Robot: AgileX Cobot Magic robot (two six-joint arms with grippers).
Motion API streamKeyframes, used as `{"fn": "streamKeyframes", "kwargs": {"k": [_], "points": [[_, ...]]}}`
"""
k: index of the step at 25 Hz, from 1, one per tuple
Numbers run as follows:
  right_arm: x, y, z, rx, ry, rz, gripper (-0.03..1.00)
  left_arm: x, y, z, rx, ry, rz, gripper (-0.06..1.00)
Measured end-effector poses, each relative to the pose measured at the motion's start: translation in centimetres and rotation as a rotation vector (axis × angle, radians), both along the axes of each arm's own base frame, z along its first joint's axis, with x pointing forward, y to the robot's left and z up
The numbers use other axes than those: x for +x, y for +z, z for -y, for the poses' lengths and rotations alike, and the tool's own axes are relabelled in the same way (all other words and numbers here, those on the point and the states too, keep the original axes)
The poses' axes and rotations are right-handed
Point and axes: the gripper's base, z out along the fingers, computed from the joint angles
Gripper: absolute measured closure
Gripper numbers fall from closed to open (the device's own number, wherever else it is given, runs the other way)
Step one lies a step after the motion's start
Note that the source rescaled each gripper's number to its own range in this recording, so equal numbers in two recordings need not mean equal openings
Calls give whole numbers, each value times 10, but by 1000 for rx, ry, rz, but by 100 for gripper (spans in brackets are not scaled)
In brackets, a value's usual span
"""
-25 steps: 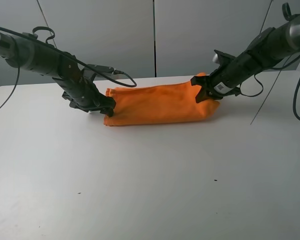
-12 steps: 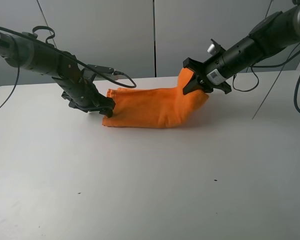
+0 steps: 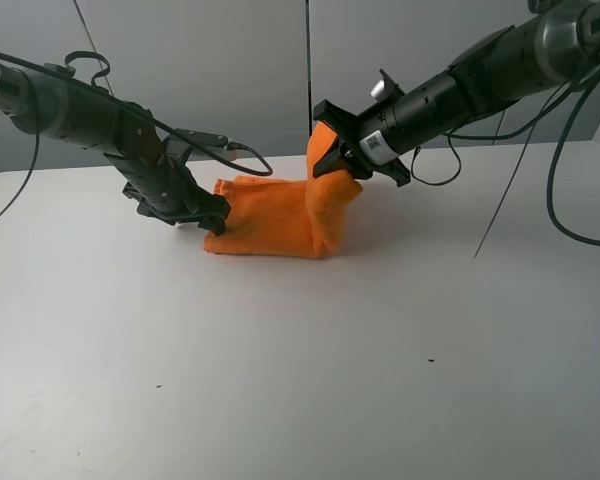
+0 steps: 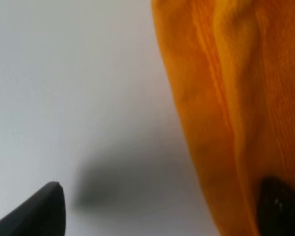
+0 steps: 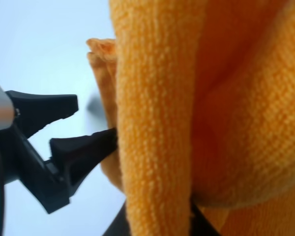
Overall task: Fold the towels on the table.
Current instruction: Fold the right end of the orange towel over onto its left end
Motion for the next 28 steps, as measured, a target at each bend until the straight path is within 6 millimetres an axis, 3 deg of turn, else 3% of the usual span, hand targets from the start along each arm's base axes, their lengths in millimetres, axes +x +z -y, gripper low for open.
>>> {"fn": "streamKeyframes", "kwargs": {"k": [9, 18, 28], "points": [[0, -21, -34, 81, -42, -70, 96, 0, 0, 0, 1, -1, 0, -5], [0, -21, -55, 117, -98, -60, 96, 0, 0, 0, 1, -1, 0, -5], [0, -30, -57, 38, -173, -9, 96, 0, 0, 0, 0, 2, 0, -5]]}}
